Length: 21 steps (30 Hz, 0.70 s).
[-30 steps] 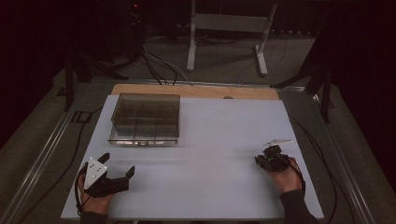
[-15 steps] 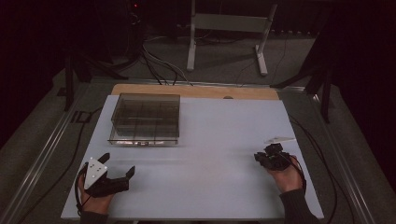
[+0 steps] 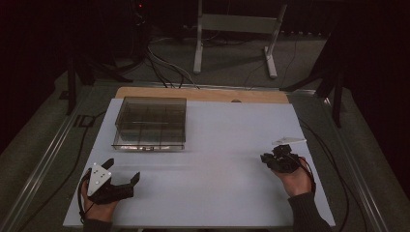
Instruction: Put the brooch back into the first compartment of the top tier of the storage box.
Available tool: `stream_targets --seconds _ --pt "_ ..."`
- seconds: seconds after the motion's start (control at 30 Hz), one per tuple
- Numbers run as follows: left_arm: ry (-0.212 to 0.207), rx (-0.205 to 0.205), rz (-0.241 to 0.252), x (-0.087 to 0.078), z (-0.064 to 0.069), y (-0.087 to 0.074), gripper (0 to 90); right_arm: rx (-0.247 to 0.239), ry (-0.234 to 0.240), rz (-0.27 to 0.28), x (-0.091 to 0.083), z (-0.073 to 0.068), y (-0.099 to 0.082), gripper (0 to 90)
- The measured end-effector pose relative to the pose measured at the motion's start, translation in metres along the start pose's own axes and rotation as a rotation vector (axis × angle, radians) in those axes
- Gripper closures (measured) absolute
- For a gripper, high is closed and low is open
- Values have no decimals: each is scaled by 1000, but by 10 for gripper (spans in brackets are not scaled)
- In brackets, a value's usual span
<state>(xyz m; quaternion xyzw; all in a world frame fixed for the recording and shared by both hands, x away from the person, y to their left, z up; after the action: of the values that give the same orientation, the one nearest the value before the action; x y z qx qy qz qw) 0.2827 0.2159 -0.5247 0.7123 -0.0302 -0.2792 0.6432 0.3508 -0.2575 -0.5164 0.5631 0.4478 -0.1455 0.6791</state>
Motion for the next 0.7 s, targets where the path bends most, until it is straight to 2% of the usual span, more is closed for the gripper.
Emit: stream_targets --seconds 0.7 --pt "-1 -1 2 0 0 0 4 -30 34 46 -3 -20 34 806"
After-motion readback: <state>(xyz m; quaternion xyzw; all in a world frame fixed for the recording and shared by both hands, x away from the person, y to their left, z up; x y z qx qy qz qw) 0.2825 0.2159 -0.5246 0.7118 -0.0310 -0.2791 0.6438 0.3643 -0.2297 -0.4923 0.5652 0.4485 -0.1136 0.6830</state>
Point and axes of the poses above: each handheld gripper's, and its own axes: x roughly forward along the jaws, y roughly out of its top, z roughly to its right, the point moved 7 cm from there along x, roughly forward along the jaws, and after that the axes turned 1 degree about -y, right-handed, at the moved point
